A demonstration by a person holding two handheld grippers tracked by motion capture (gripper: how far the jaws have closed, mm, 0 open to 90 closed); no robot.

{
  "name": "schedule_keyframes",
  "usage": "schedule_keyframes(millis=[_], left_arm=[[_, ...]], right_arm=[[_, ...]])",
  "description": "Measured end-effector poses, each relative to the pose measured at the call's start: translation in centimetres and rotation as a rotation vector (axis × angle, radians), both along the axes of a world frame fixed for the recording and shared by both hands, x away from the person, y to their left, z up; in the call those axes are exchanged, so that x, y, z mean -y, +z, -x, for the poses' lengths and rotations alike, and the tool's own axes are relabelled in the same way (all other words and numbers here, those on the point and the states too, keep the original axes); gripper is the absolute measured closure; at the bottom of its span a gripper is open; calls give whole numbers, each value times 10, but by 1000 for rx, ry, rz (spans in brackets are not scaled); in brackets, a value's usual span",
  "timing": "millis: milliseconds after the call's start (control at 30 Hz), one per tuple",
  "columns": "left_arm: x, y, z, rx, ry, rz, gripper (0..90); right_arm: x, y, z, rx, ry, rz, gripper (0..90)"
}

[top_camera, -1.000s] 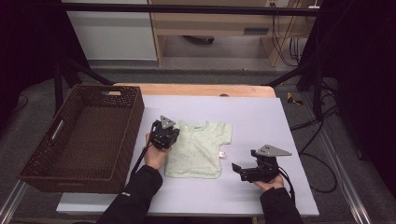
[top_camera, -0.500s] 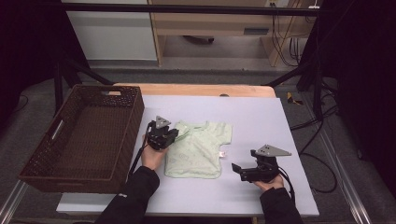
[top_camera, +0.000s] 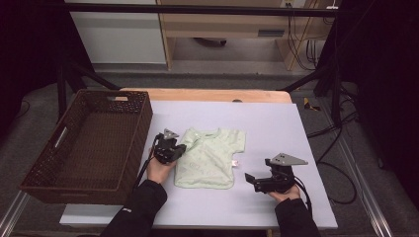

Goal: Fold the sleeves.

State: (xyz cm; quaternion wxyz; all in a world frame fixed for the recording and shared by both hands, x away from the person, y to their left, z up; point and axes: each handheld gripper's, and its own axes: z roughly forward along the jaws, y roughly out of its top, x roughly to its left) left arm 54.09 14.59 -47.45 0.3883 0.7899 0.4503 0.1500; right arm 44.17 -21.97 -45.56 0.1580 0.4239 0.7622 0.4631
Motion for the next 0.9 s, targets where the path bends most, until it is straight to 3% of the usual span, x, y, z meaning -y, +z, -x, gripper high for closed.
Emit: schedule_keyframes(millis=[100,233,400,467,567,700,900], left_arm=[[0,2,2,-11,-17,17,750],[-3,11,12,2,-67,59,536],[-8,22,26,17,-128,144,286],[-10,26,32,38,-137,147,193],[-14,30,41,34,-142,142,94],[-22,31,53,42,-132,124,30],[-33,27,71,44,-145,153,31]], right_arm=[[-1,1,1,11,-4,6,5],[-1,2,2,16,-1,4,5],[-2,4,2,17,-8,9,5],[-3,4,3,25,-13,18,5],[-6,5,4,26,-17,30,6],[-8,5,2,25,-24,35,31],[-11,7,1,33,-43,45,31]])
